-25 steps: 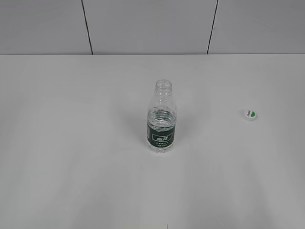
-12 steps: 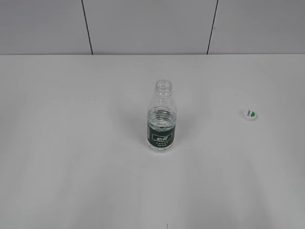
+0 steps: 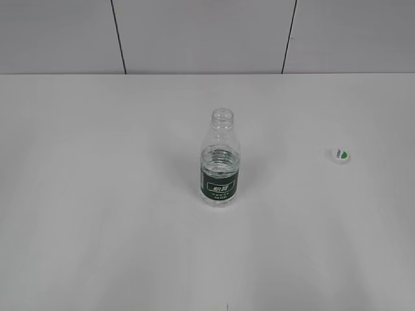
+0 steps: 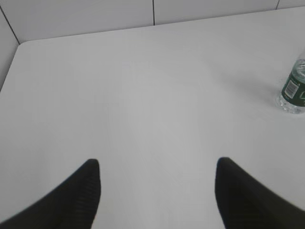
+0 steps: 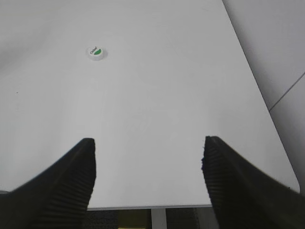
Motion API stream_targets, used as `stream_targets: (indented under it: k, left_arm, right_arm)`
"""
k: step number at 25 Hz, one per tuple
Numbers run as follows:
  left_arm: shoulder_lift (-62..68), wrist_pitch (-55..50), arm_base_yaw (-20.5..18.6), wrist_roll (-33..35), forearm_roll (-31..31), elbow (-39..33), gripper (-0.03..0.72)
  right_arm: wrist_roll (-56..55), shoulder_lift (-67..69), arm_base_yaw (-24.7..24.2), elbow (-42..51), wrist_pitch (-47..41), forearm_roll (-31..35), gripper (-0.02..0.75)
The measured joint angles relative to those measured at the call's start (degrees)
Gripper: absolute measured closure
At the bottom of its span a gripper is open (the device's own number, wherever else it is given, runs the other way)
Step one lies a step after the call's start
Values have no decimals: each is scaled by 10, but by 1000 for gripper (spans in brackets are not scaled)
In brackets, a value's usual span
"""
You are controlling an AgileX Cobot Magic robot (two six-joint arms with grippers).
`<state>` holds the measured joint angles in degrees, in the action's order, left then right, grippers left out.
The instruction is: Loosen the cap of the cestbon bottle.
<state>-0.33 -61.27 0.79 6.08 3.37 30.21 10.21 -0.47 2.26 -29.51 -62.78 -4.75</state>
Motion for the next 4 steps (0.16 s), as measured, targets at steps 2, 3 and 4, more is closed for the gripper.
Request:
stream_targets:
  k: [2,3,4]
  left_arm:
    - [0,0,0,0,0,0,221]
    - [0,0,0,0,0,0,221]
    - [0,0,0,0,0,0,221]
  right_arm:
    - [0,0,0,0,0,0,204]
    - [0,0,0,0,0,0,204]
    - [0,0,0,0,0,0,204]
